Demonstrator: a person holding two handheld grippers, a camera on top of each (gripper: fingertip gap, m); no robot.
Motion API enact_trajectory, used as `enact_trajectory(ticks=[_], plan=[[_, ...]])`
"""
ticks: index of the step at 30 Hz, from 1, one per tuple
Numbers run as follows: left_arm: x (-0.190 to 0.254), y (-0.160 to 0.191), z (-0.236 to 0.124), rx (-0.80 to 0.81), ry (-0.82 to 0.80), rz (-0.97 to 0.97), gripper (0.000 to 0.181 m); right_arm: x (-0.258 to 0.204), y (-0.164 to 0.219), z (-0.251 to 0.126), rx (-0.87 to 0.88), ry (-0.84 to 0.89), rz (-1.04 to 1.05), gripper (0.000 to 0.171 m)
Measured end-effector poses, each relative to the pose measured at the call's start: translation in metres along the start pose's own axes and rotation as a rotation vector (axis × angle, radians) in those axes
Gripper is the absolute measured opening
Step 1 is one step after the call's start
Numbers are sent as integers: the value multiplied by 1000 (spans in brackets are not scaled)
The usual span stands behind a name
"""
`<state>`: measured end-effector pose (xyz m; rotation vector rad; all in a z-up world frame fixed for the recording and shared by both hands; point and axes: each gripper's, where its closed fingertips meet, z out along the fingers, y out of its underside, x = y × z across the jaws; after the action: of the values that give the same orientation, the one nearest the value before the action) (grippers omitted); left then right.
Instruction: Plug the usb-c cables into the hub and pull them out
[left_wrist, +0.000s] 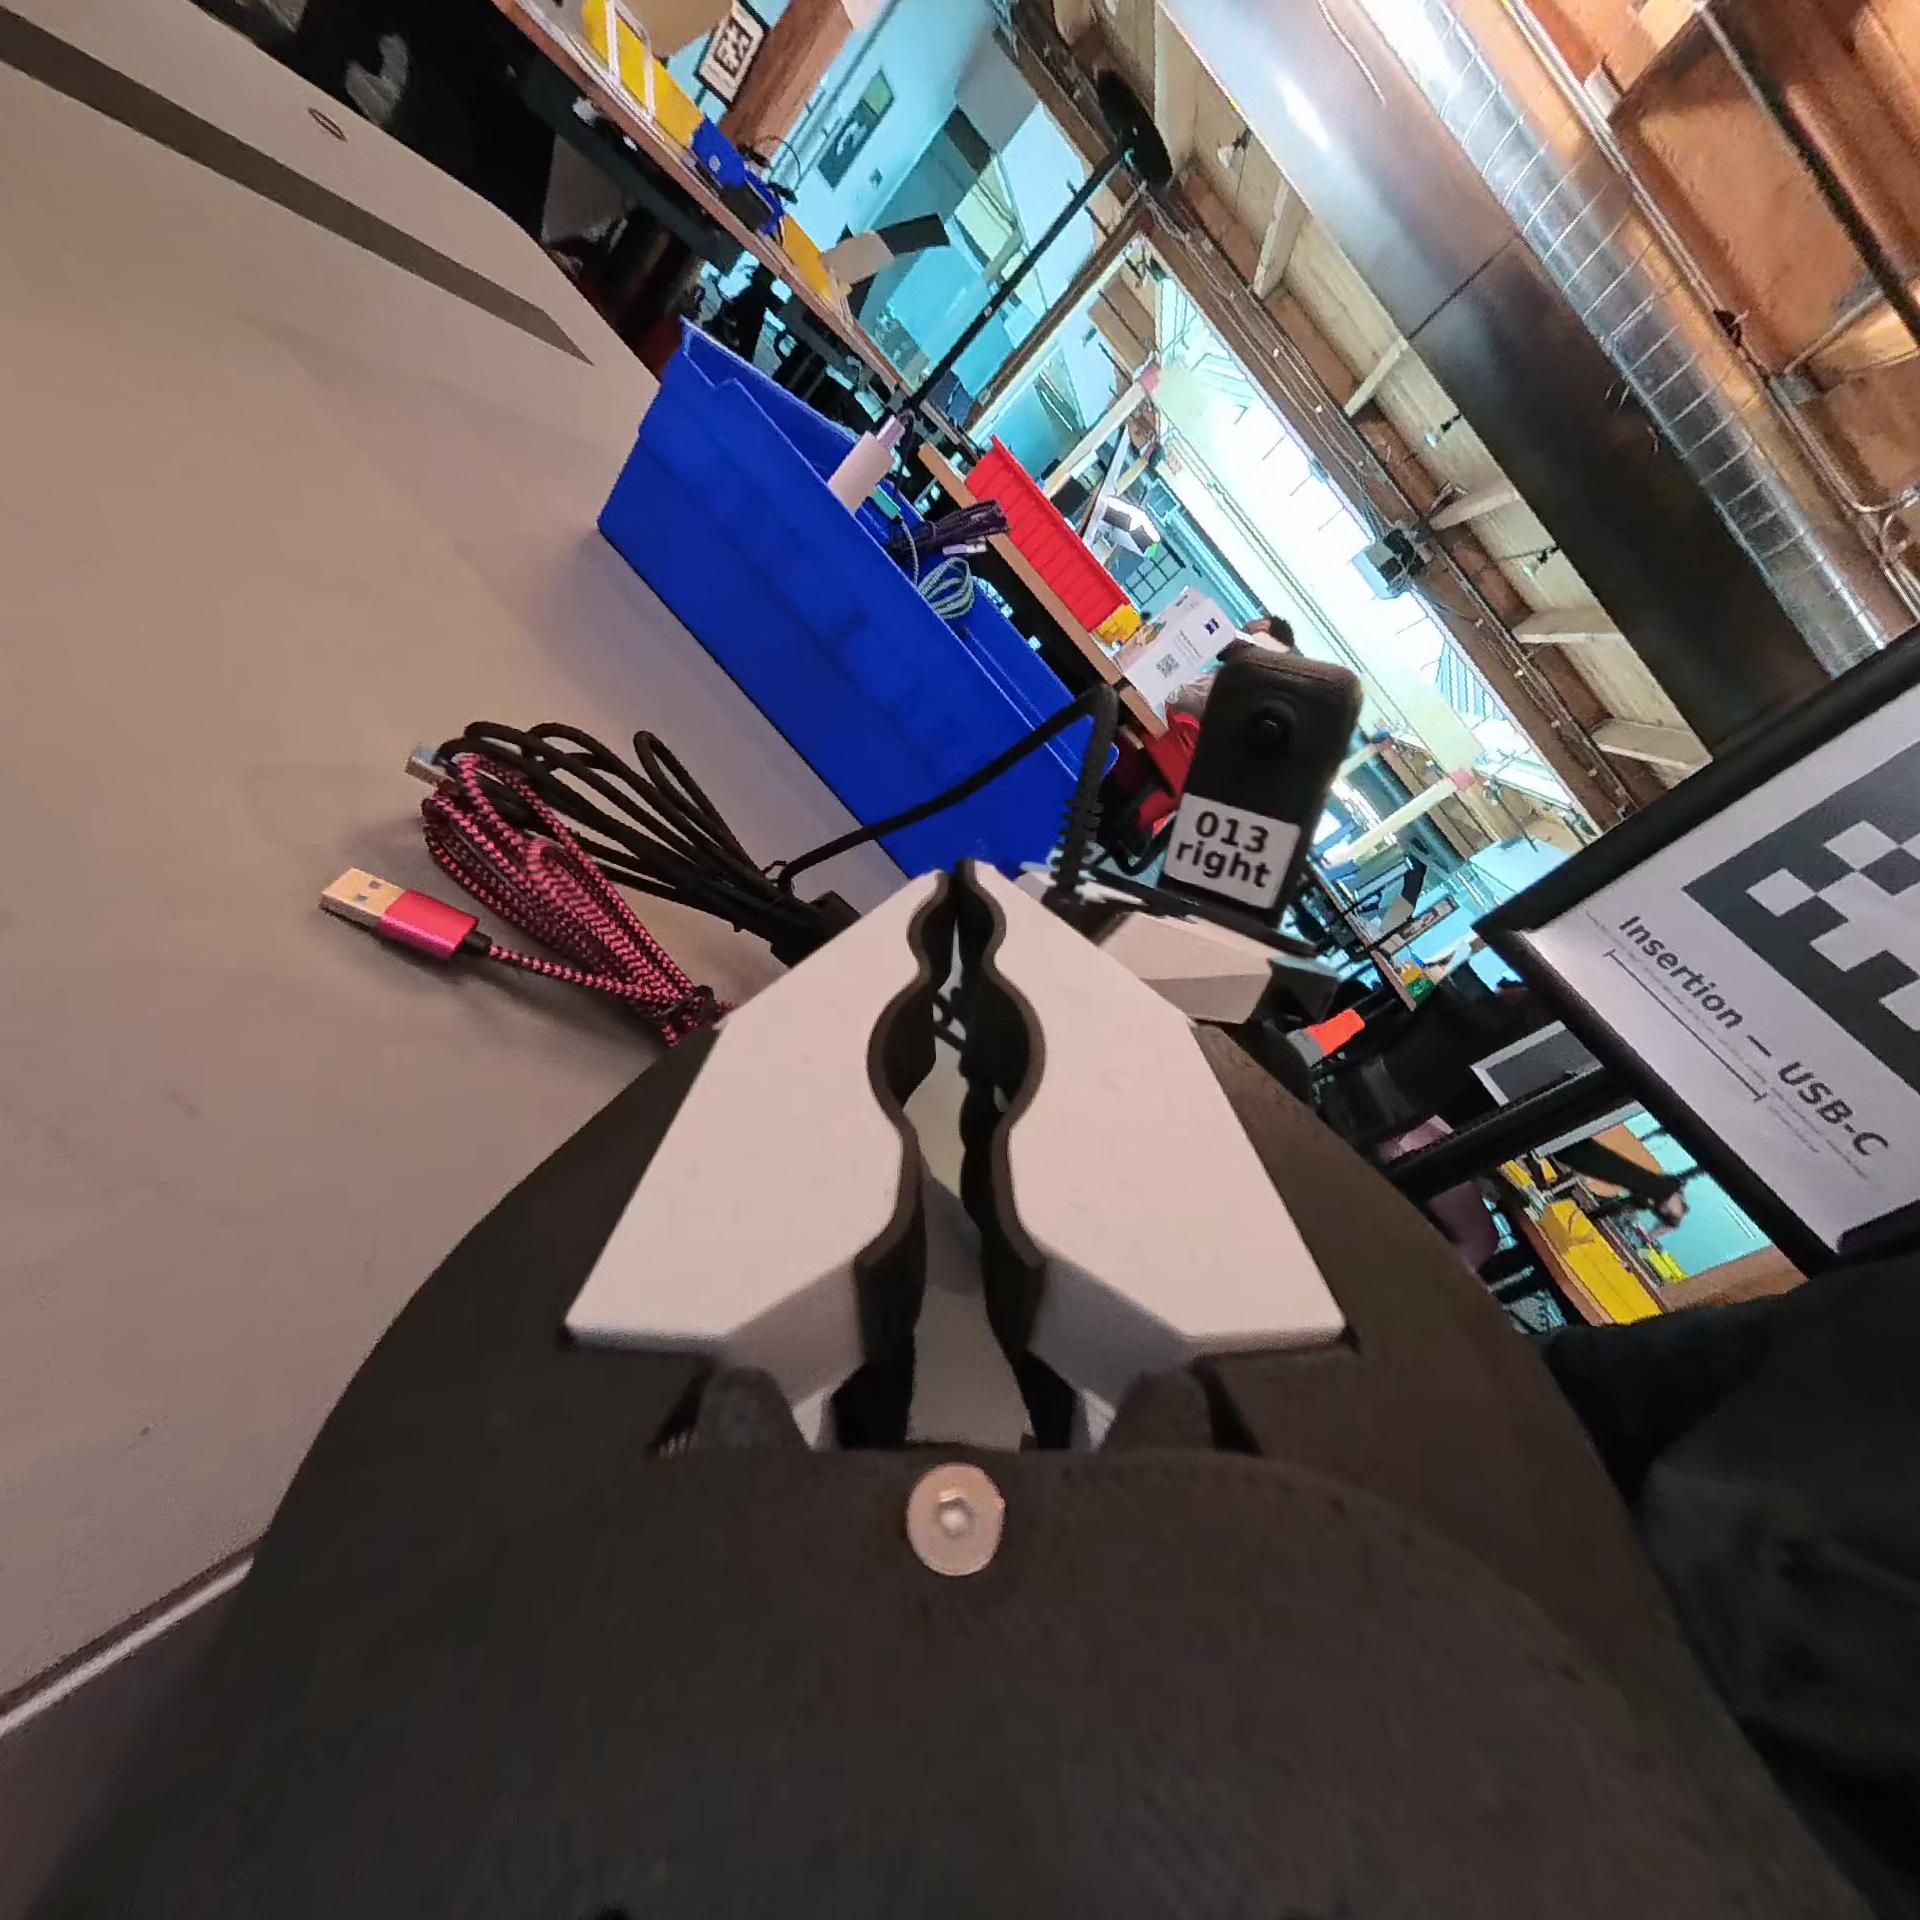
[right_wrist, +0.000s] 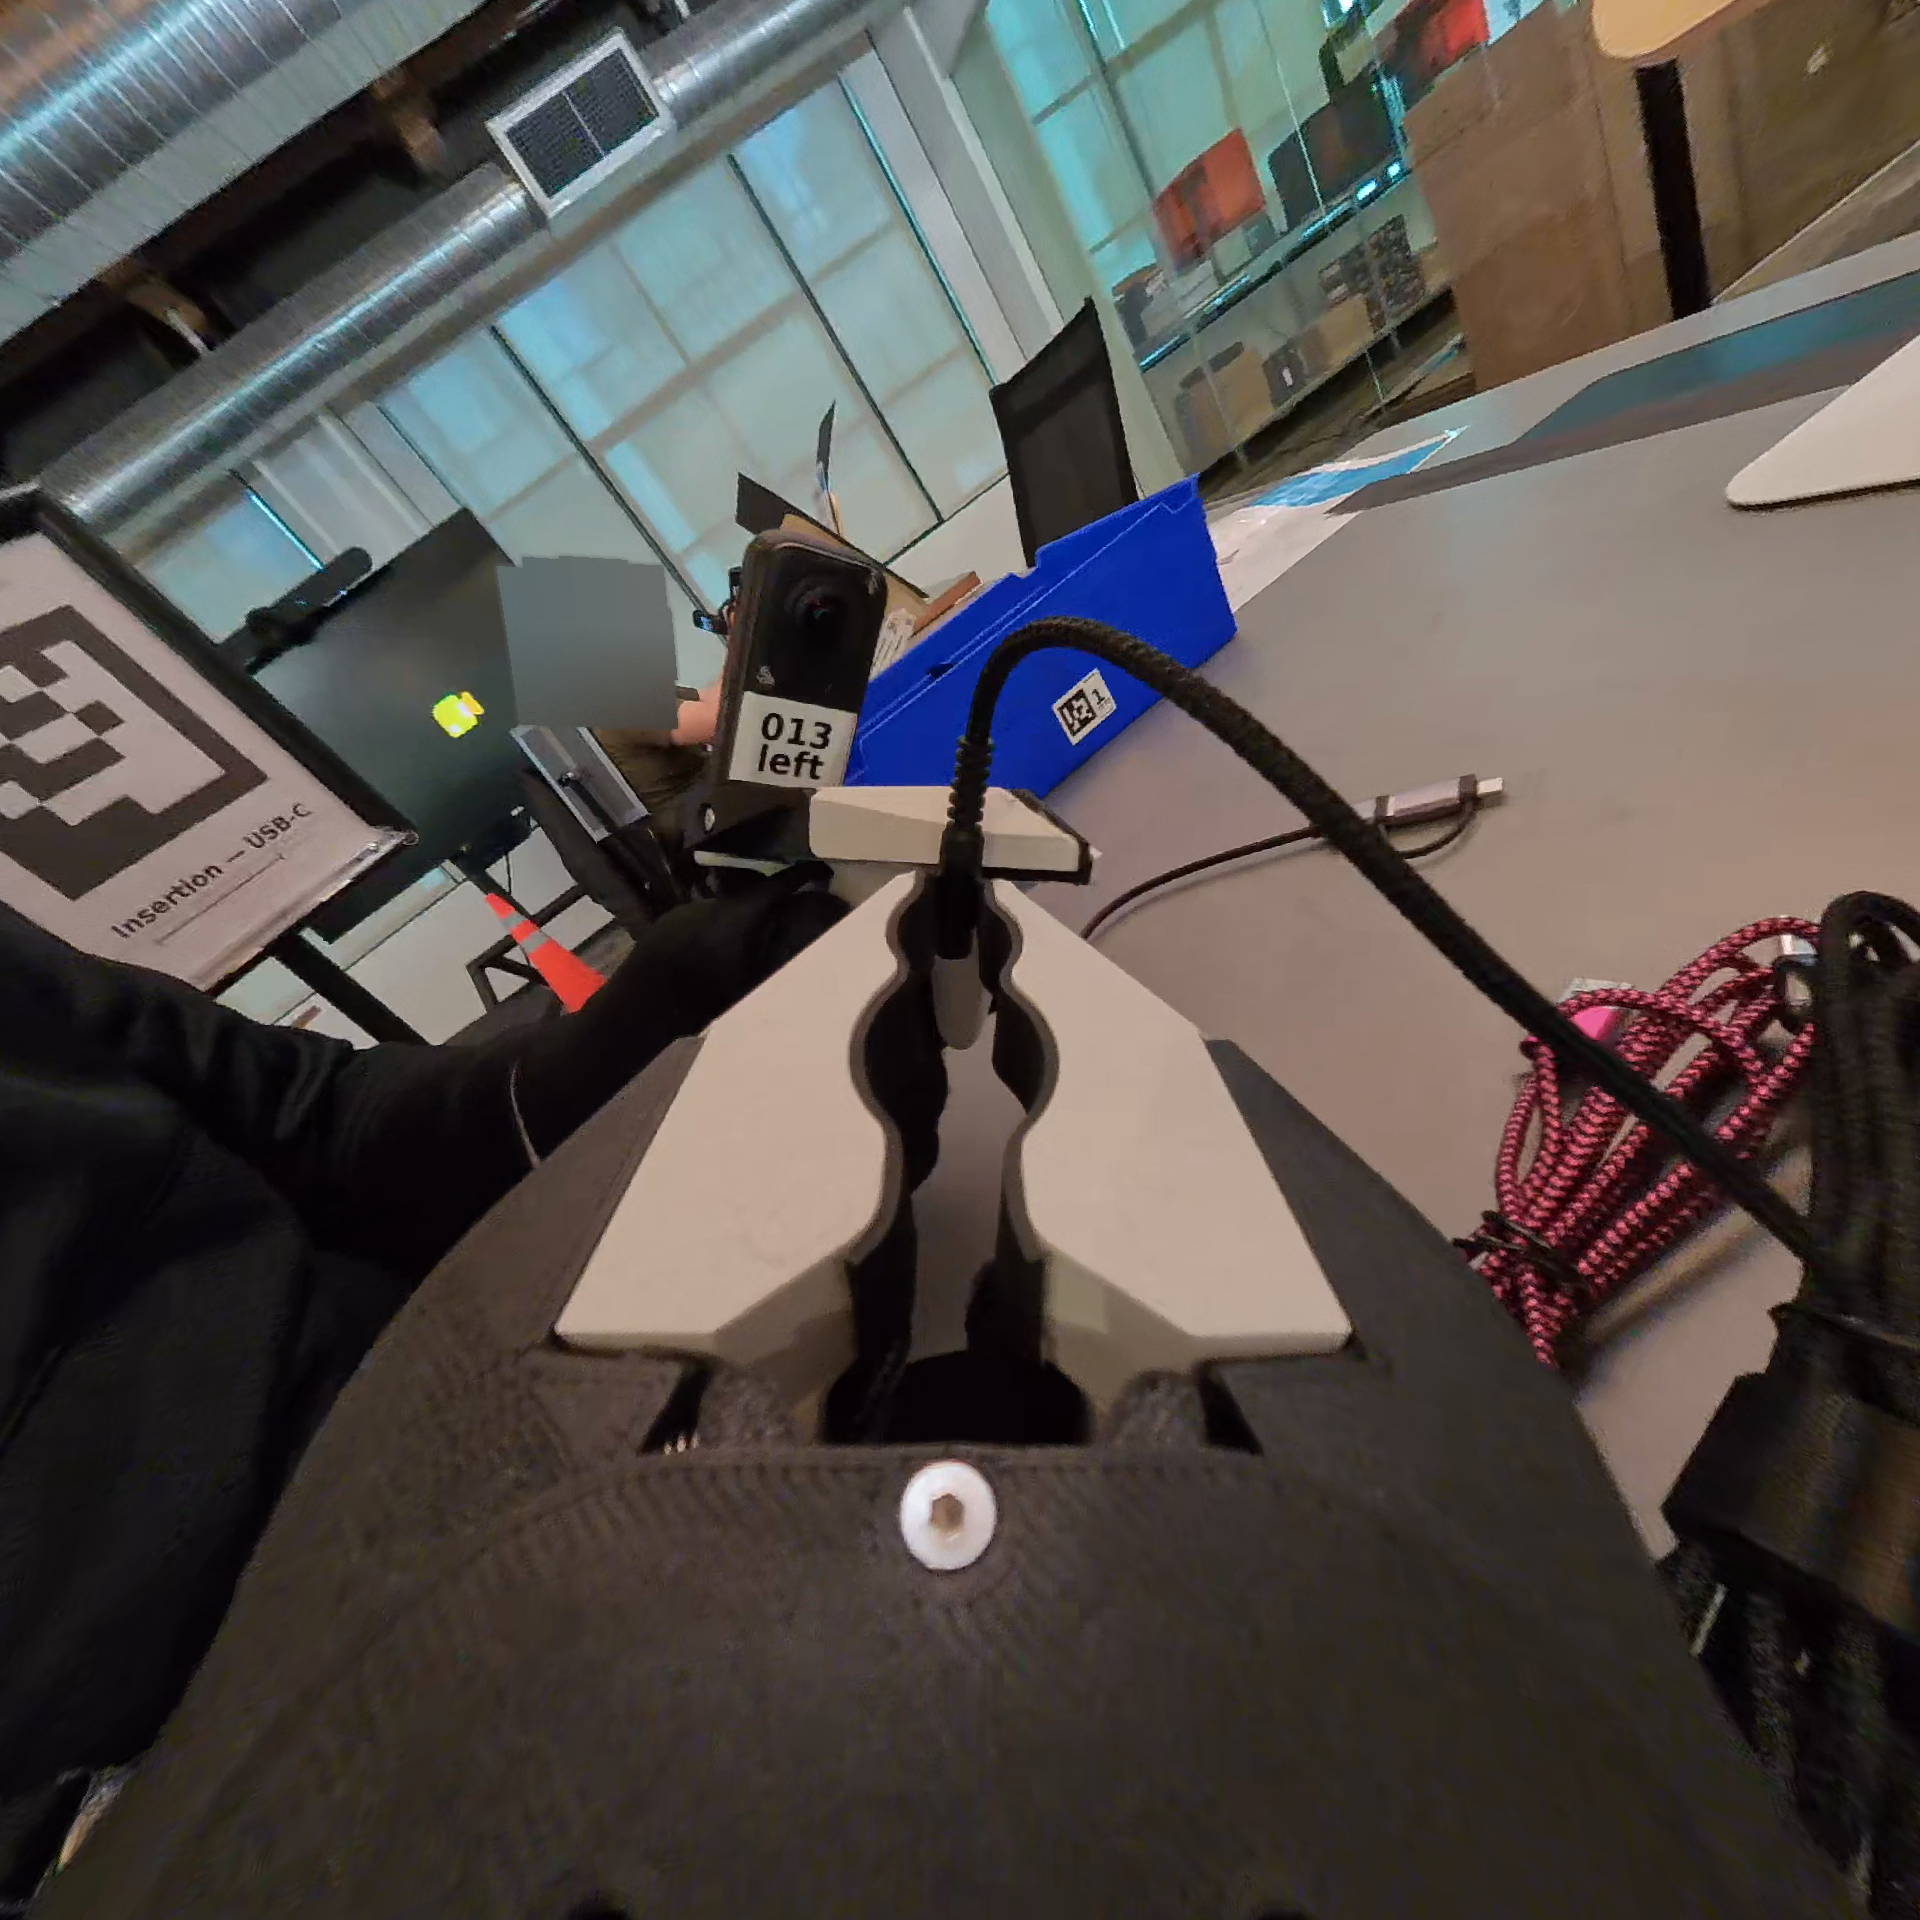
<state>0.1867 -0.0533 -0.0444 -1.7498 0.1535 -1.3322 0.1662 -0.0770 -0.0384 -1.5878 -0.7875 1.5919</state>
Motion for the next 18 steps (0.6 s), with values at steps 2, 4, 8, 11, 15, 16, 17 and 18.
enact_trajectory(ticks=[2,4,8,11,15,16,17,18], plan=[[1,-3,-1,0,-2,20,0,2,-2,-2,3,3,5,3],[0,-6,-4,-3,-29,78,0,5,-5,-6,1,18,5,4],[-11,-28,-26,-30,-153,237,7,11,-6,-11,-27,55,-34,4],[-24,-33,-51,-163,-272,389,15,16,-6,-14,-39,76,-50,4],[-43,-1,-85,-418,-430,456,25,22,-5,-16,-69,115,-93,4],[-50,7,-96,-457,-490,452,28,22,-4,-16,-81,119,-99,4],[-54,17,-106,-489,-519,422,26,23,-1,-15,-103,130,-110,4],[-55,28,-114,-510,-520,362,25,25,2,-14,-128,141,-123,4]])
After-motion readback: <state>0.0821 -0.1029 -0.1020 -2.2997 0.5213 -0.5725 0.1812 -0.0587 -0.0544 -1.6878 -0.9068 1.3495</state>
